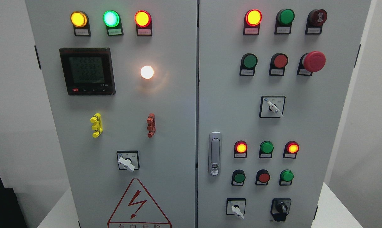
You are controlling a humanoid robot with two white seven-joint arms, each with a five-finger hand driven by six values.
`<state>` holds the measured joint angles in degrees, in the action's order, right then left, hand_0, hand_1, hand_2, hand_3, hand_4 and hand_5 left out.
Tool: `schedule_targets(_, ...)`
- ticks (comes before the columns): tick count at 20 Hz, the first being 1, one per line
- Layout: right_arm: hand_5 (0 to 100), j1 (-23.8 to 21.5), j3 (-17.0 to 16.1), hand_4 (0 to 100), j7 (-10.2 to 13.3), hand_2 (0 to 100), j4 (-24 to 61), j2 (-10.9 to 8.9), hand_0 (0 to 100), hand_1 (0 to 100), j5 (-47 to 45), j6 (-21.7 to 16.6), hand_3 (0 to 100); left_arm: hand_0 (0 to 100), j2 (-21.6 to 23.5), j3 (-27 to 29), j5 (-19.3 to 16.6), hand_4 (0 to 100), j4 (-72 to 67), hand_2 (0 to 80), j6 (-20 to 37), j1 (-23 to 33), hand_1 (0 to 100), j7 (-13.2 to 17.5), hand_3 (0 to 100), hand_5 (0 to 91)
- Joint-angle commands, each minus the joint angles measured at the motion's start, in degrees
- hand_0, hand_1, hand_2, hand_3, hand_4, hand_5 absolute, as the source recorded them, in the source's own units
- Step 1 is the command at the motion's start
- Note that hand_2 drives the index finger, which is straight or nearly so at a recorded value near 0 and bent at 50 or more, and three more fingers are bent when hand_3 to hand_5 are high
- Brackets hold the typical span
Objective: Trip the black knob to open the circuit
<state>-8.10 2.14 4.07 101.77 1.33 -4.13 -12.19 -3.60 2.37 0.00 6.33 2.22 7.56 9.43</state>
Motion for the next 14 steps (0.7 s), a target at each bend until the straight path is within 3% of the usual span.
schedule_targets(1,83,2.3,-0.21,87,-0.03,0,-1.31,-0.54,0,0,-1.14,0.76,92,12,0.0,0.0,-1.32,0,0.0,0.0,0.06,0.0,39,-0.02,0,0.0)
schedule_targets(14,83,4.58,-0.39,87,-0.03,0,-3.33,-1.07,0,0,-1.93,1.64,92,12,0.0,0.0,-1.32,0,0.0,0.0,0.06,0.0,39,-0.02,0,0.0)
